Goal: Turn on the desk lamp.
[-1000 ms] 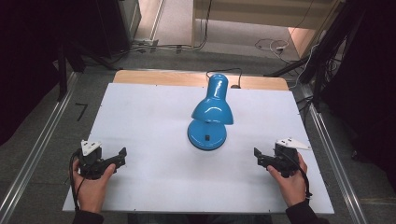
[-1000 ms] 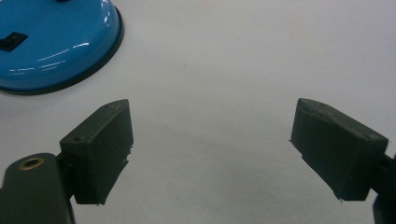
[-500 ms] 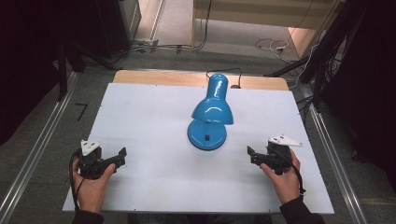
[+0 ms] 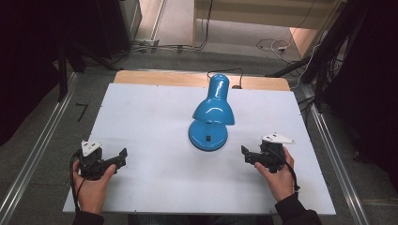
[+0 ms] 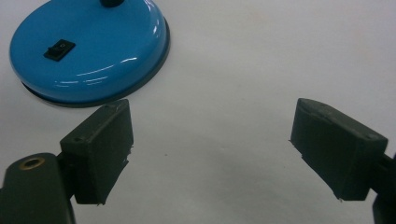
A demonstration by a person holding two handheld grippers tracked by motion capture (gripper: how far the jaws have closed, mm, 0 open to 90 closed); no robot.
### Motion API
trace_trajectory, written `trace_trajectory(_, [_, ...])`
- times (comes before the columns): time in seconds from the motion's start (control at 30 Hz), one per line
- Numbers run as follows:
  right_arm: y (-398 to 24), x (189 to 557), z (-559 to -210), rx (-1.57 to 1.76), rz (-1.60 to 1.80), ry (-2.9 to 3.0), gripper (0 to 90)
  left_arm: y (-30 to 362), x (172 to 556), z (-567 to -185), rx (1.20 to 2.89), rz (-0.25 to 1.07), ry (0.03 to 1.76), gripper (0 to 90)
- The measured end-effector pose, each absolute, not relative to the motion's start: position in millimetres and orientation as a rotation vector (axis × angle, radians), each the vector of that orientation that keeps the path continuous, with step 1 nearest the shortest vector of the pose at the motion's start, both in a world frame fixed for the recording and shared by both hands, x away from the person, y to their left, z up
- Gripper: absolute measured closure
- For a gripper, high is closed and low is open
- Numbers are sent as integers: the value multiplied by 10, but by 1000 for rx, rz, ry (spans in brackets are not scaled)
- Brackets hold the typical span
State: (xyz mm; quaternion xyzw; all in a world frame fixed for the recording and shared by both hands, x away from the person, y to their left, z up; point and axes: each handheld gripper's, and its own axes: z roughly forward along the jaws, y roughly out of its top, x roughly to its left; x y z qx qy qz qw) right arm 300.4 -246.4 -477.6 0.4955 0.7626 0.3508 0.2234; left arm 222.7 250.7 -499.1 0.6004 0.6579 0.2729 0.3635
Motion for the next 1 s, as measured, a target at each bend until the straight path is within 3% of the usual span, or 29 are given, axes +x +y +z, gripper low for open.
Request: trace_trajectory(1.0, [-2140,3077,-4747,1325,1012,2146,122,2515,2221,-4984,1543,702,1692,82])
